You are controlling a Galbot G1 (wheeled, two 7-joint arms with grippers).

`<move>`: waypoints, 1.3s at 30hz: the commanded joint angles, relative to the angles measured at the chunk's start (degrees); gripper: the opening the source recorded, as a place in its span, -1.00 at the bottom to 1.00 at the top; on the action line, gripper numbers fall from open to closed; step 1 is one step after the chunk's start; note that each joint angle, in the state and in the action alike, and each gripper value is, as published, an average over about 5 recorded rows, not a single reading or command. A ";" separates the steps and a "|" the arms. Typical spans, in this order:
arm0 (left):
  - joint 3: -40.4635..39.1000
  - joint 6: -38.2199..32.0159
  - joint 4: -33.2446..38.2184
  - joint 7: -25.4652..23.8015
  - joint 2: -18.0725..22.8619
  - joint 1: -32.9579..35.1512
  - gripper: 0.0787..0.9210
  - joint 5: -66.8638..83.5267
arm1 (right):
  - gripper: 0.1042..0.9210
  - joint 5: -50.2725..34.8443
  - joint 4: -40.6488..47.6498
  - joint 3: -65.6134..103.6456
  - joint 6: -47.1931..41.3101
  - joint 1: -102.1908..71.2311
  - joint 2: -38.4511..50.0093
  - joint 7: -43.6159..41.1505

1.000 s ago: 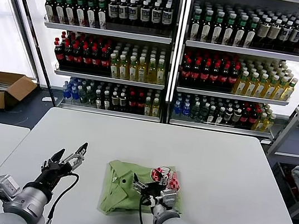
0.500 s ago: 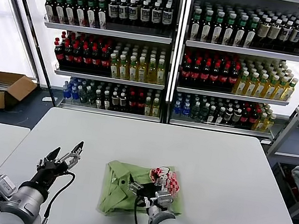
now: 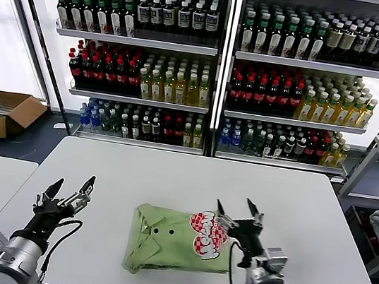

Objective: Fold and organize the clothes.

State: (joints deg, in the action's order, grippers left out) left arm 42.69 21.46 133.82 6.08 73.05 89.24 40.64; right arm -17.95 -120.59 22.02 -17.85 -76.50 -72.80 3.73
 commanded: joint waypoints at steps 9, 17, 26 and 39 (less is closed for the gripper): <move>4.01 -4.69 -3.48 -18.67 6.35 1.48 0.77 -20.03 | 0.76 0.91 -3.17 27.24 15.08 -21.27 -0.65 -16.12; 5.75 -6.39 -3.66 -20.24 6.27 3.10 0.77 -20.53 | 0.76 0.03 -1.61 25.03 14.98 -20.96 -2.15 -15.75; 6.28 -6.91 -3.72 -20.65 6.49 3.47 0.77 -20.56 | 0.76 -1.16 -1.50 22.99 14.21 -20.66 -2.97 -16.05; 7.85 -7.57 -3.88 -21.52 7.65 3.97 0.77 -20.57 | 0.76 -1.41 -2.48 22.91 12.73 -21.16 -4.19 -16.88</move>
State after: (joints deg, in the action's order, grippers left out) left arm 49.88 14.35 129.96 -14.51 80.26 92.80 20.83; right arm -19.01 -122.72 44.53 -4.68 -96.97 -76.52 -12.36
